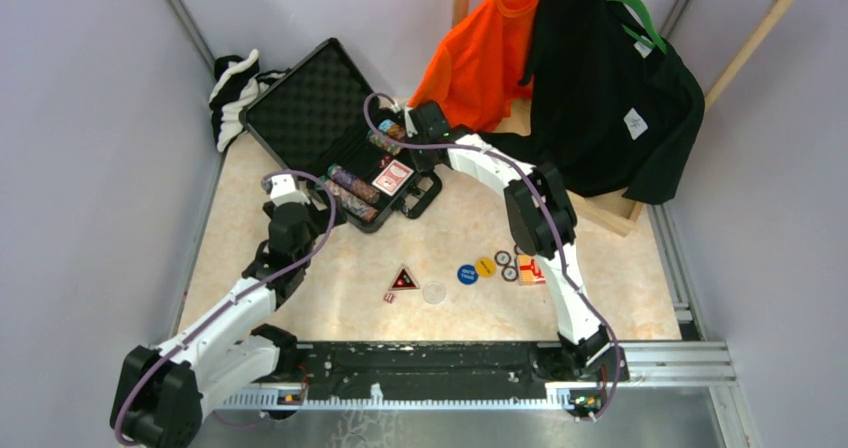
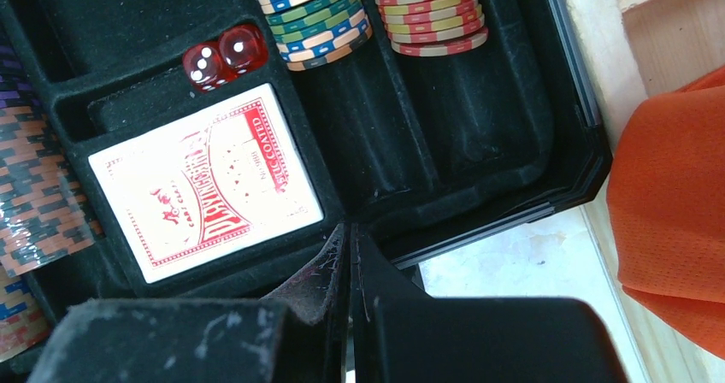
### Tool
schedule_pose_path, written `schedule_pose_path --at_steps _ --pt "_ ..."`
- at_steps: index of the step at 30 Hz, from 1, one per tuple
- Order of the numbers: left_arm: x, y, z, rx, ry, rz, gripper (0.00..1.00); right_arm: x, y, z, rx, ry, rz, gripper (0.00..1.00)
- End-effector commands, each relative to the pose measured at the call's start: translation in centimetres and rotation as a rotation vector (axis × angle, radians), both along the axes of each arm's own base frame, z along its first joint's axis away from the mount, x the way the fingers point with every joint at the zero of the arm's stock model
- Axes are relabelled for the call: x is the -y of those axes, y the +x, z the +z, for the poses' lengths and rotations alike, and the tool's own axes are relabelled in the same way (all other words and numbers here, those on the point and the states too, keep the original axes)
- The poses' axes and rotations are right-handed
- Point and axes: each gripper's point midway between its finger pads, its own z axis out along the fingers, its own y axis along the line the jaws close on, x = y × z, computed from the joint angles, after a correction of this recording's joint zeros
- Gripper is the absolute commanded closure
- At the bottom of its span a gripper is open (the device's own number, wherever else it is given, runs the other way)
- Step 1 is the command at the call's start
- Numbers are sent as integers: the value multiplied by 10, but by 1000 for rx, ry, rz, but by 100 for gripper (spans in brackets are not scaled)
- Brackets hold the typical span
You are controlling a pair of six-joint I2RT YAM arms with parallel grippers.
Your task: Pack up texas hold em set
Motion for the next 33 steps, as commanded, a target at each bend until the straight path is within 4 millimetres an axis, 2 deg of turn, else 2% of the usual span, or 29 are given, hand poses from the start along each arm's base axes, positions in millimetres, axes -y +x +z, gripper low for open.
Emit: schedule_pose_path --at_steps 1,7,17,26,30,33 --pt "1 -3 -1 2 -1 -3 0 25 -58 -61 -255 -152 57 100" --pt "3 -3 -3 -2 -11 -11 0 29 -91 -87 -333 -190 113 100" --pt "3 -3 -3 -1 -15 -10 0 29 -118 -93 -368 -188 143 100" --pt "6 -2 -5 -7 -24 -22 0 44 -142 -102 -401 -201 145 100" --pt "7 -1 -6 -7 -26 -24 0 42 -143 -95 -373 -174 153 100" --pt "9 2 -7 -6 -31 -28 0 31 -130 -77 -296 -120 150 100"
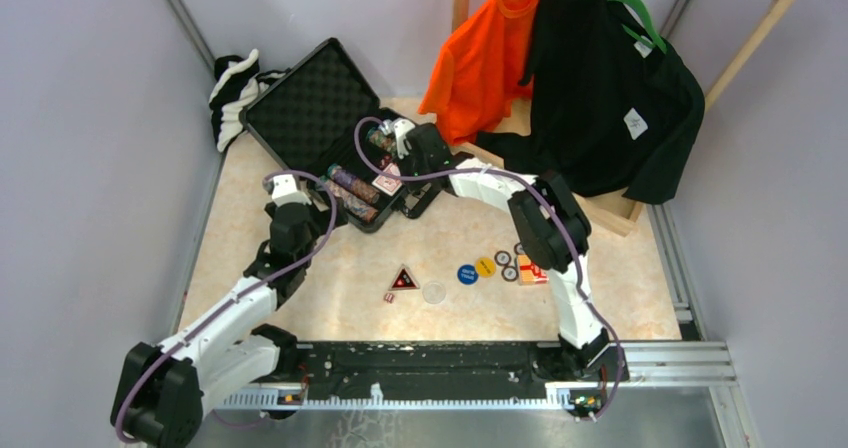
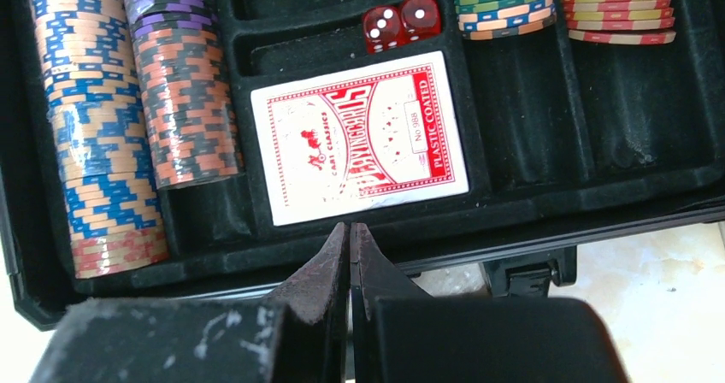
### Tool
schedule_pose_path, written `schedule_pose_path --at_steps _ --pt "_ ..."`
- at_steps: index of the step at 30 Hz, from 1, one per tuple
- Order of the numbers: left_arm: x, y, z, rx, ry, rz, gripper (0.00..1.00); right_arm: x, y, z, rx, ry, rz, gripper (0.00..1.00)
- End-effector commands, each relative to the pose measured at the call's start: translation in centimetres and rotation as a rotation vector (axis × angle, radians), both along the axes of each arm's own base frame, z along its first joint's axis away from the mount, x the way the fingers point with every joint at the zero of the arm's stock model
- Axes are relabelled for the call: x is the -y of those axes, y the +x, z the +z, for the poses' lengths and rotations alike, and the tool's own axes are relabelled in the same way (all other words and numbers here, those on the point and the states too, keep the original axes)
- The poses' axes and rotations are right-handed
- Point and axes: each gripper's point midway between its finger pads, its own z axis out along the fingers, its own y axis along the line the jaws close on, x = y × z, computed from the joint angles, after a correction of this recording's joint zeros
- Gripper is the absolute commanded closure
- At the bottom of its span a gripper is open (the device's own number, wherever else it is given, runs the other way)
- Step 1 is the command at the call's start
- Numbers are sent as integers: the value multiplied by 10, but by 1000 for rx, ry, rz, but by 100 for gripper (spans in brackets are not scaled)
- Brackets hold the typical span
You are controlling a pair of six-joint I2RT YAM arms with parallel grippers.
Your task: Pack up texas hold em set
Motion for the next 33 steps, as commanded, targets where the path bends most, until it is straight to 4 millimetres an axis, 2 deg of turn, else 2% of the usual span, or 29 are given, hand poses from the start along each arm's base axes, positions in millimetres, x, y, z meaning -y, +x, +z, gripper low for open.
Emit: schedule_pose_path --at_steps 1,2,6,9,13,14,17,22,24,25,27,33 --pt "6 4 -2 1 -20 -11 0 58 -72 -65 -296 -241 -21 98" --pt "6 6 -1 -4 -22 -1 0 52 -65 -54 -267 -214 -24 91" --pt "9 14 10 -20 -55 24 0 30 -33 -4 -153 -126 -47 74" --pt "9 19 13 -38 -74 53 0 18 -13 35 -75 -68 -72 64" --pt "3 33 19 -47 -54 108 0 12 3 76 2 -20 -101 62" --pt "-2 35 13 -89 -46 140 0 12 5 83 14 -16 -105 62" --pt "-14 51 6 -162 -75 227 0 21 11 94 53 -25 -152 62" --pt "-37 63 -12 -219 -161 298 0 57 37 91 15 2 -334 61" --pt "-46 65 -15 -212 -186 311 0 70 49 86 -3 14 -389 52" --pt "-50 66 -16 -208 -185 324 0 74 55 86 4 21 -402 45" --pt "-58 68 -15 -195 -180 350 0 79 67 83 4 27 -423 37" --pt "-75 82 -18 -192 -160 404 0 79 95 68 -24 7 -463 36"
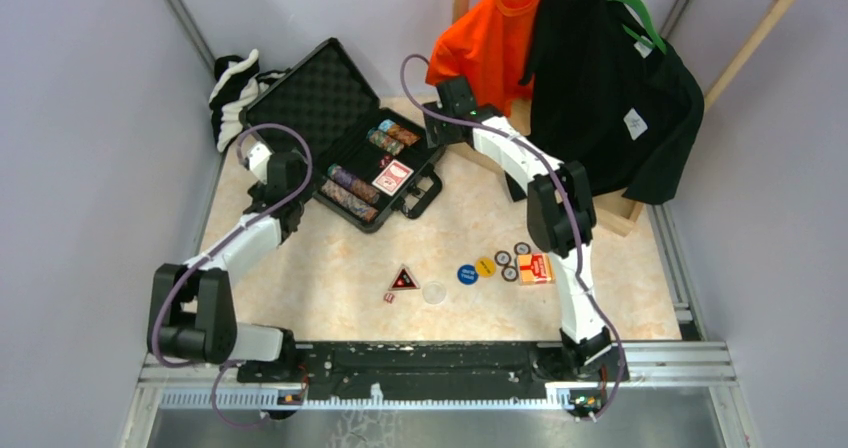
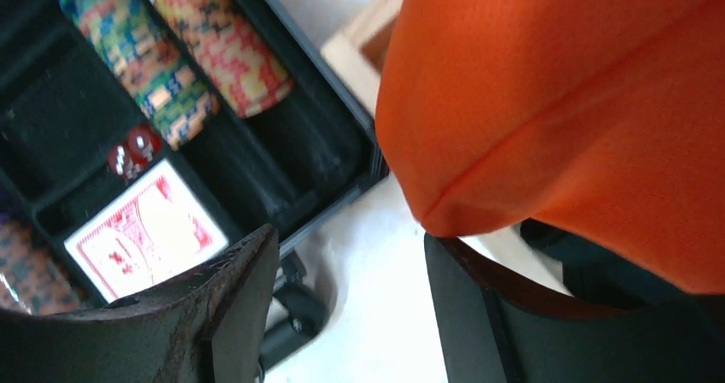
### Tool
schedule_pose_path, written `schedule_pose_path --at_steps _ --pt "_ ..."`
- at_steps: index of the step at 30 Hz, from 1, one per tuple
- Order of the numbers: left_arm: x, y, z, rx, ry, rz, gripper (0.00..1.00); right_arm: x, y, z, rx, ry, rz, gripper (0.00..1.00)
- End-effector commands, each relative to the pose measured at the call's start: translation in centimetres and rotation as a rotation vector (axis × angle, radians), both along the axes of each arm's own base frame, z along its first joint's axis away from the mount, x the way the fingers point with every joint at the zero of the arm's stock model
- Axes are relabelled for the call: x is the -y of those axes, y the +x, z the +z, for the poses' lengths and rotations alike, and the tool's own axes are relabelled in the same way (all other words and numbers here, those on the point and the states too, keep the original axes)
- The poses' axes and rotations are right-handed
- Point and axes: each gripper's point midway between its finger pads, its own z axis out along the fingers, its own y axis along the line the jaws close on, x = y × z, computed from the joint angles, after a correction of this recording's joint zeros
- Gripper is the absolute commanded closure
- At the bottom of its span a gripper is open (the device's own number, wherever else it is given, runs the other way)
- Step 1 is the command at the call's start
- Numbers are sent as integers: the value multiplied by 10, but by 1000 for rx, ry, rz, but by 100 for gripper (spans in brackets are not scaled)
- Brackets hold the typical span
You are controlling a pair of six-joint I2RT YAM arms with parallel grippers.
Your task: Pack up texas hold em set
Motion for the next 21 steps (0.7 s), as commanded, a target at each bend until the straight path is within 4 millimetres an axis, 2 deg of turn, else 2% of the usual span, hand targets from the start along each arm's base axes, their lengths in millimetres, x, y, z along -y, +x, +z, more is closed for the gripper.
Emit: schedule_pose_path --at_steps 1,8,17,21 --pt "-10 16 0 10 2 37 0 -15 23 10 32 37 -25 36" --pt "-13 32 -5 9 17 40 0 -23 38 -12 -4 34 -18 39" --pt "-15 30 -6 18 34 34 0 -16 26 -37 -44 29 -18 44" --pt "-16 29 -6 23 38 34 0 -14 29 -49 -56 32 -20 44"
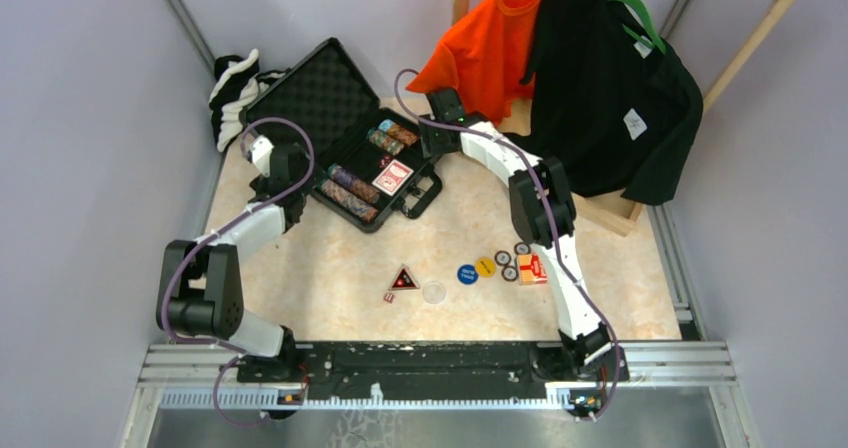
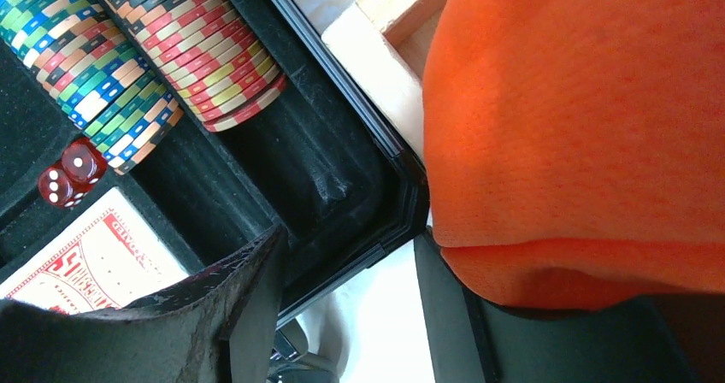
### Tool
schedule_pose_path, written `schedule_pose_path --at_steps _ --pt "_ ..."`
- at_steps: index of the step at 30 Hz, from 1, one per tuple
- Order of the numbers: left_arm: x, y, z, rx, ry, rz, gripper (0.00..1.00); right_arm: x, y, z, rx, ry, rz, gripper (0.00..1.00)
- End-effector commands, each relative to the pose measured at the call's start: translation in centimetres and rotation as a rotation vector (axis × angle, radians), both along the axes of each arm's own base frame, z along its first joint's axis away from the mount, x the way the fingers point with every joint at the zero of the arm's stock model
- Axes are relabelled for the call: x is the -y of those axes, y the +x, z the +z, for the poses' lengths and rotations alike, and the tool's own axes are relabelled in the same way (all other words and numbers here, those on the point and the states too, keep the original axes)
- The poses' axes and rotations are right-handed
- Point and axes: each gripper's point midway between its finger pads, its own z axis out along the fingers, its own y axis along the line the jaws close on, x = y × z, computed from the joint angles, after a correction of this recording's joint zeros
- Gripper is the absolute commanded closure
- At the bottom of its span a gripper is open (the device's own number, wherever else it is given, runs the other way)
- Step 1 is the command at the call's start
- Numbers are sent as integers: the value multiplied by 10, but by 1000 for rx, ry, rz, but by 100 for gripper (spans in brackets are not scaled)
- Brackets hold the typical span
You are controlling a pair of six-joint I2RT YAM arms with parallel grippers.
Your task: Pack up texas hold em set
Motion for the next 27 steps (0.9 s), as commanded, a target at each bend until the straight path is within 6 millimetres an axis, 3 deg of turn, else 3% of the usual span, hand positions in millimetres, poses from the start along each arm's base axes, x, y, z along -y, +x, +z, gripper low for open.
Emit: schedule_pose_path --at_steps 1,7,11,19,27 --pt "-7 2 11 44 19 12 0 0 6 7 20 32 -3 45" --pt "-8 -1 10 43 30 8 0 -2 13 3 33 34 -10 63" --pt "-10 -3 8 27 38 13 0 -1 10 4 36 29 1 98" --pt "-9 -5 7 33 31 10 0 8 -10 3 20 23 2 100" --pt "-9 -8 2 27 32 7 0 11 -37 16 25 50 0 100"
